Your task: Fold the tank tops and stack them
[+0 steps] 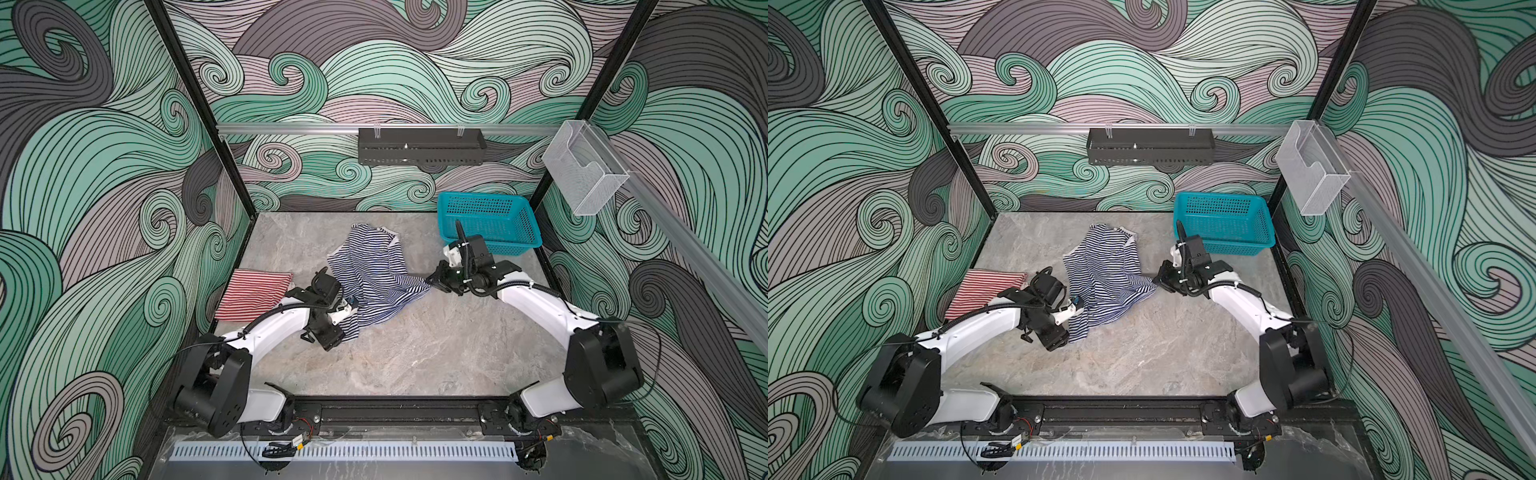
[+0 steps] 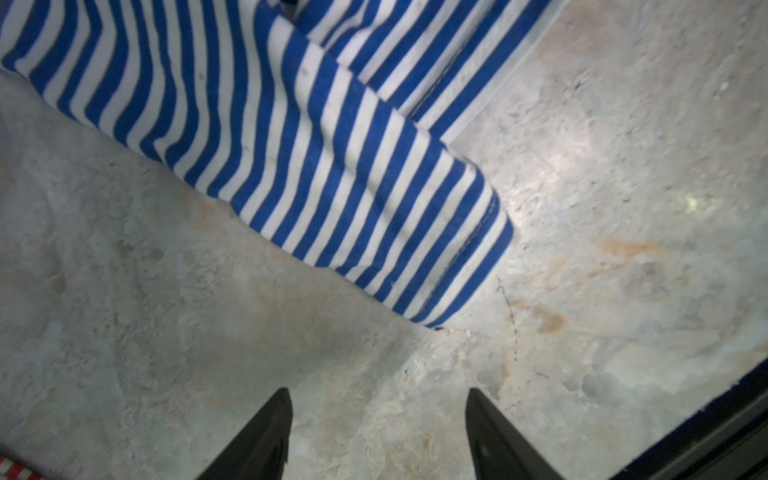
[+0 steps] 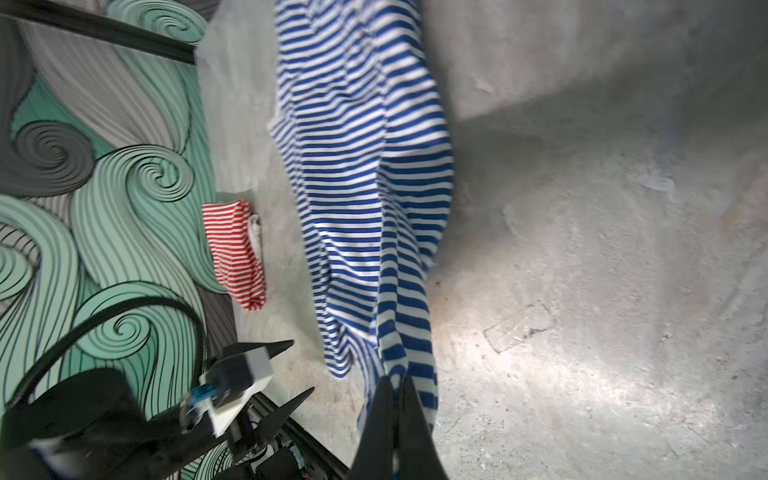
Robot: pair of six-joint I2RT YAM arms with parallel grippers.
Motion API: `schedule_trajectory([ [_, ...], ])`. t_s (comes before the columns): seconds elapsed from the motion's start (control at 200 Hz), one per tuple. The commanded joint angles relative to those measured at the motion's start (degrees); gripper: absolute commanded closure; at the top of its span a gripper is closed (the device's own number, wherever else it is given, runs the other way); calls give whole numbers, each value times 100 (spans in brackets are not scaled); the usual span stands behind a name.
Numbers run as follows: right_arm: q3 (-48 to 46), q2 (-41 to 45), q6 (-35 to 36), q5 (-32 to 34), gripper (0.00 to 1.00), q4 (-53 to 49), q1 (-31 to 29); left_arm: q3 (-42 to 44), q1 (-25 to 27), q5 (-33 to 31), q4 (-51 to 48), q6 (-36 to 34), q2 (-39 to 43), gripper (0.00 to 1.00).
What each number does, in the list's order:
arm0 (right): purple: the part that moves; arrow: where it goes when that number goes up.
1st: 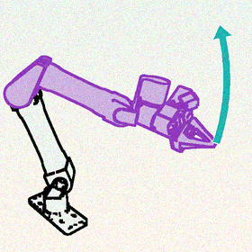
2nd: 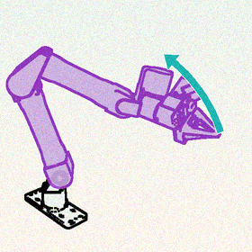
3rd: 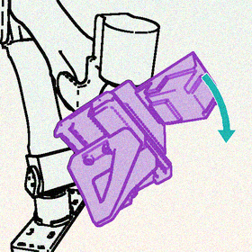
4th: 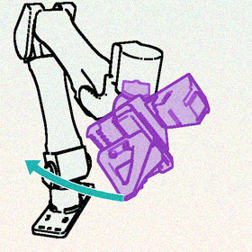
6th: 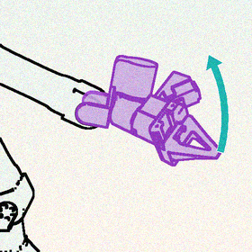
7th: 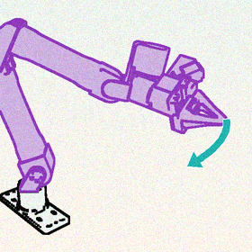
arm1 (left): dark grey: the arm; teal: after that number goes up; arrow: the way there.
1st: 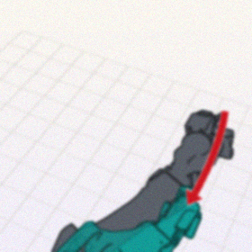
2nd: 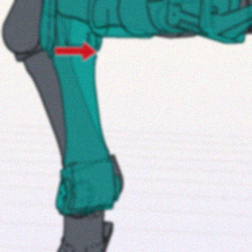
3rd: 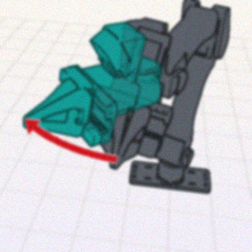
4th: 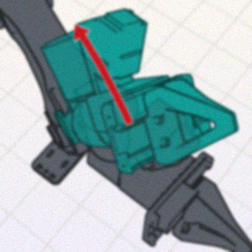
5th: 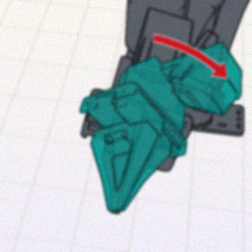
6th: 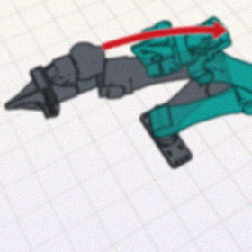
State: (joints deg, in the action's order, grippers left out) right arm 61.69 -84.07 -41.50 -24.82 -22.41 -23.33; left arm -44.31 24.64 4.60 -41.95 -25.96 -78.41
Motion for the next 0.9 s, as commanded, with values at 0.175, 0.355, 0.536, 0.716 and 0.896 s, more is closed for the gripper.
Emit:
schedule_trajectory([
  [0.175,-14,-18,98,100,100,-397,-219,-560,564,539,211,-204,-219,31],
  [0.355,-17,-56,63,170,100,-377,-277,-932,952,367,438,-150,-855,30],
  [0.536,15,-48,54,178,100,-424,-286,-1485,1236,-141,475,231,-1798,26],
  [0.716,-69,22,36,224,100,-414,-291,-1581,1526,-792,860,435,-2135,24],
  [0.896,-148,67,35,302,100,-420,-270,-1508,1658,-1795,987,541,-2148,38],
])
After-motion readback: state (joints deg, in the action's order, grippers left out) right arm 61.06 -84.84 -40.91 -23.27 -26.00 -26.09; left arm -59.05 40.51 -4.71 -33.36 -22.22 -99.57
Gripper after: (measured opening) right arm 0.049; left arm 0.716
